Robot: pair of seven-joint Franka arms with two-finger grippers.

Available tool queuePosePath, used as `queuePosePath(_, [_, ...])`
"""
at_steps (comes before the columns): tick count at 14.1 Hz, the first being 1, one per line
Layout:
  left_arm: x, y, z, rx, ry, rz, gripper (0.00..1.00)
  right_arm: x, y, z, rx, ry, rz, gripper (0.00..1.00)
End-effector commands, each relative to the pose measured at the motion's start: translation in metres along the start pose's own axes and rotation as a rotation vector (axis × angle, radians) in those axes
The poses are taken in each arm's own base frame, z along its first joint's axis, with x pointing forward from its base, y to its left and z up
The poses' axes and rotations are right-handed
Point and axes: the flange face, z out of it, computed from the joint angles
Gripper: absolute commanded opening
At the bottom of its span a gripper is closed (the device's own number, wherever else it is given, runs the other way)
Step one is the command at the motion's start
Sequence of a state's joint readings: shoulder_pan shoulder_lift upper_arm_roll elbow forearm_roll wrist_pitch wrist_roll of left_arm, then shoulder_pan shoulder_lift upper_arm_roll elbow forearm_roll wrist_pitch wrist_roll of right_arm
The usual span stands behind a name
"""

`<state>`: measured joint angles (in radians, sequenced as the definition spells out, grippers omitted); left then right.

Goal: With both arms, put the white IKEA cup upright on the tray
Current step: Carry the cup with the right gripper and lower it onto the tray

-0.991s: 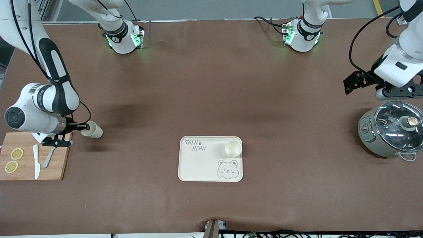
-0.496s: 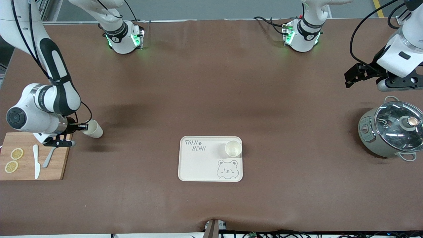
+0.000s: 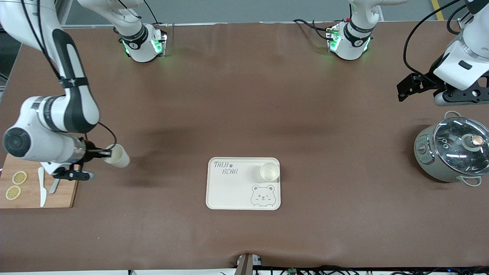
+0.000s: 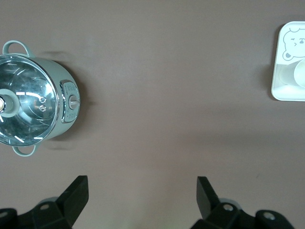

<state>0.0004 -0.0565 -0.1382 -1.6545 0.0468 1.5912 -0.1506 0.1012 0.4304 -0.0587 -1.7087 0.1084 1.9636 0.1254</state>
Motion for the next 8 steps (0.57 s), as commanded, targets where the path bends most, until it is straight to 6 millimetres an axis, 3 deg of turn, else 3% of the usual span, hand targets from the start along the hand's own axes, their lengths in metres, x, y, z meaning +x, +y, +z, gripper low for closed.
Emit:
queuePosePath(1, [-0.006,-0.002,-0.008,-0.016,0.009,0.018,1.00,0.014,-0.082,0.022,0.056,-0.023,0.121,0.00])
queuePosePath(4, [-0.006,-0.002,-0.008,-0.016,0.009,0.019,1.00,0.016,-0.157,0.038,0.060,-0.020,0.281,0.00])
queuePosePath(8, [-0.003,0.000,-0.010,-0.018,0.015,0.021,1.00,0.018,-0.208,0.034,0.190,-0.048,0.391,0.00])
